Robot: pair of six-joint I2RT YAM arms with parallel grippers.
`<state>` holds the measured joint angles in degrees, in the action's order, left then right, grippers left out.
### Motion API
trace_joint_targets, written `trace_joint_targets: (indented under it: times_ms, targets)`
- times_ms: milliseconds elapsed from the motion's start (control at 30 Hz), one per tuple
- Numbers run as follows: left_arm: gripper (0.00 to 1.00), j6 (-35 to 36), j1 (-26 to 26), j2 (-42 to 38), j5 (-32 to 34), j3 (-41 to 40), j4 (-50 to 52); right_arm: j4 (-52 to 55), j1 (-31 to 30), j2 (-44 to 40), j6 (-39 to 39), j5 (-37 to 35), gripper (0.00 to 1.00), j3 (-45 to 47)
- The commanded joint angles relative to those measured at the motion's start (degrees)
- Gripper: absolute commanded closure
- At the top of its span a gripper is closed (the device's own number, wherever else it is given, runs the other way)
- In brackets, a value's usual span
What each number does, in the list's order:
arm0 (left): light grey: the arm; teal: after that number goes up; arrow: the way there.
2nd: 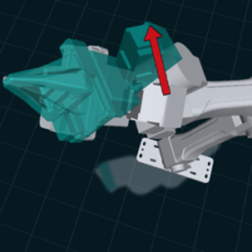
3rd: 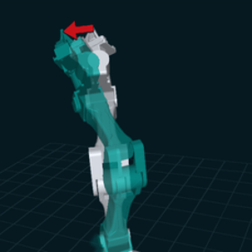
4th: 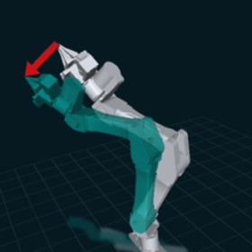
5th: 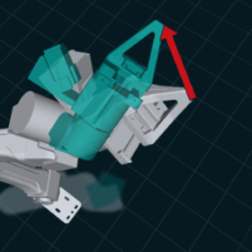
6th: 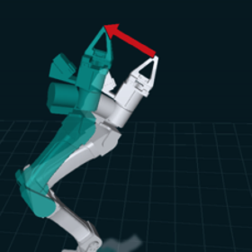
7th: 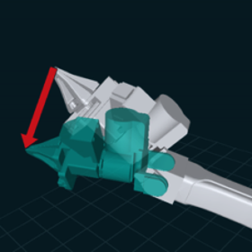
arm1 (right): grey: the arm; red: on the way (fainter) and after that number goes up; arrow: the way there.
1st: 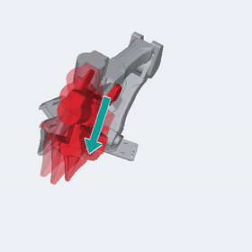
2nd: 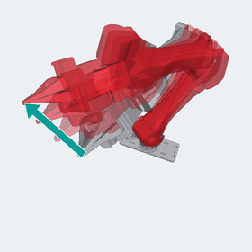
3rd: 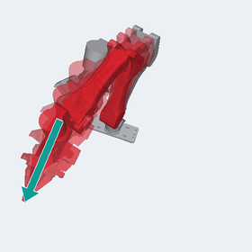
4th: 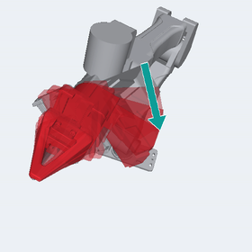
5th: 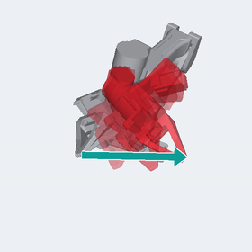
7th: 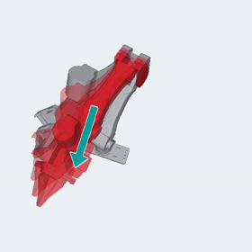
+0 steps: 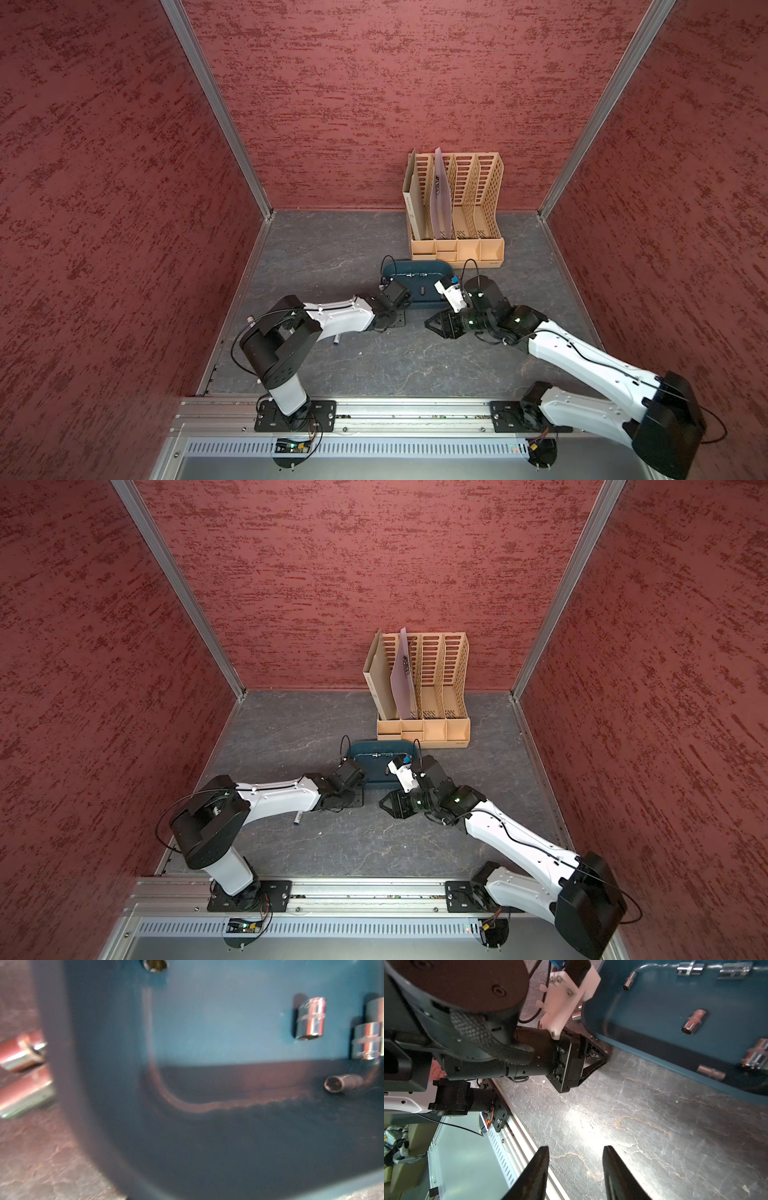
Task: Put the socket on the desktop into the storage box
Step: Pick up the socket head at the center of the board.
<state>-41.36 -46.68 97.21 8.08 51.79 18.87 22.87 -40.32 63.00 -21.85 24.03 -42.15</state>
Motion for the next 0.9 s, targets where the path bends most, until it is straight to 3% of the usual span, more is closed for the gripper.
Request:
trace_joint_targets:
  times_ms: [0,567,867]
  targets:
    - [0.62,0.26,-0.23,1.56,1.47,1.25,-0.51,-1.69,-0.38,-1.22,-0.29,0.18,0.53,0.49]
    - [0.87,0.24,-0.63,-0.25,2.47,0.95,1.38,-2.28,-0.38,-0.87,-0.57,0.23,0.53,0.84]
    - [0.88,0.0,-1.39,-7.35,2.62,-0.52,4.33,-3.27,-0.38,-1.39,-1.42,0.87,0.53,1.13]
